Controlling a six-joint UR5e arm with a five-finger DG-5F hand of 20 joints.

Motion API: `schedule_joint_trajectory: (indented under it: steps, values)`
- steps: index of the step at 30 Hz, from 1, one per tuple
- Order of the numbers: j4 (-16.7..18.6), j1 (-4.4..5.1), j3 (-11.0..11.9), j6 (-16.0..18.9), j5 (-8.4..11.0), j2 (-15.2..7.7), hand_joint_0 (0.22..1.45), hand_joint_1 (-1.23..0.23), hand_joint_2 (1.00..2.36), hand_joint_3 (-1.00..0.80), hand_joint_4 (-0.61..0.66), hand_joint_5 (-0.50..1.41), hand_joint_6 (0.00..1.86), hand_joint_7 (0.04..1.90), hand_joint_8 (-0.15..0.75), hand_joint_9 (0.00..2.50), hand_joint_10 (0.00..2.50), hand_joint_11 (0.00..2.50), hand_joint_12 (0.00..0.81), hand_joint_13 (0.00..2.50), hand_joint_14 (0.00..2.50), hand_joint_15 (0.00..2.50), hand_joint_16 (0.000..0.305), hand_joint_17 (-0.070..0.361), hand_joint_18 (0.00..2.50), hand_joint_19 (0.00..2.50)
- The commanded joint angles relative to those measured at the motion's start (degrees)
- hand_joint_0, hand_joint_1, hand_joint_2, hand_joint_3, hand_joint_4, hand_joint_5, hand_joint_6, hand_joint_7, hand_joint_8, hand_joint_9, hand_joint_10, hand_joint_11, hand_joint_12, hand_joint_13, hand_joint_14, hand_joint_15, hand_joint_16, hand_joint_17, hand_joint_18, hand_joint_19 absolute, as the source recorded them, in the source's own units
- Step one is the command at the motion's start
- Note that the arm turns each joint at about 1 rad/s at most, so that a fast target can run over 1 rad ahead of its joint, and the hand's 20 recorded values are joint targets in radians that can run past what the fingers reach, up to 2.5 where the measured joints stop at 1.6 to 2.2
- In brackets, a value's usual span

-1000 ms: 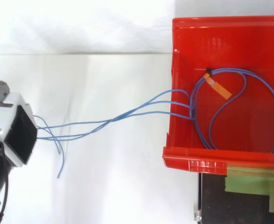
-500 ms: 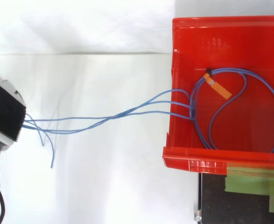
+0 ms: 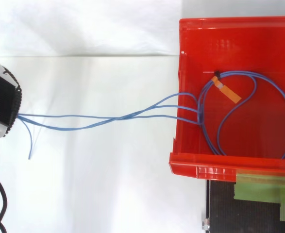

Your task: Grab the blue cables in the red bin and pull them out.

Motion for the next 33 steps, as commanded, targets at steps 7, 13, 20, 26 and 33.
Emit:
schedule_joint_trajectory:
  steps: [7,13,20,26,33]
  values:
    - [-0.27,-0.03,-0.03,-0.11,-0.04,0.01,0.79,-0.72,1.0,-1.0,-0.04,0.76,0.6,0.64,0.185,0.85,2.5,1.25,0.306,1.3,0.02,1.42,0.049,0.11,0.75,0.67]
    - [-0.63,-0.03,-0.03,-0.02,0.05,0.01,0.86,-0.84,1.0,-1.0,-0.04,0.73,0.64,0.64,0.182,0.85,2.46,1.3,0.296,1.3,0.02,1.43,0.047,0.107,0.74,0.67]
    - [-0.63,-0.03,-0.03,-0.02,0.05,0.01,0.9,-0.91,1.0,-1.0,0.02,0.57,0.87,0.5,0.192,0.79,2.5,1.25,0.301,1.29,0.02,1.41,0.048,0.108,0.75,0.66]
    - [-0.8,-0.03,-0.03,0.24,0.14,0.01,0.93,-0.96,1.0,-1.0,0.02,0.5,0.96,0.46,0.192,0.71,2.5,1.22,0.301,1.28,0.02,1.4,0.049,0.109,0.75,0.66]
    - [-0.89,-0.03,0.06,0.24,0.14,0.01,0.96,-1.02,1.0,-1.0,0.03,0.39,1.08,0.39,0.201,0.62,2.5,1.14,0.302,1.26,0.02,1.4,0.049,0.11,0.74,0.65]
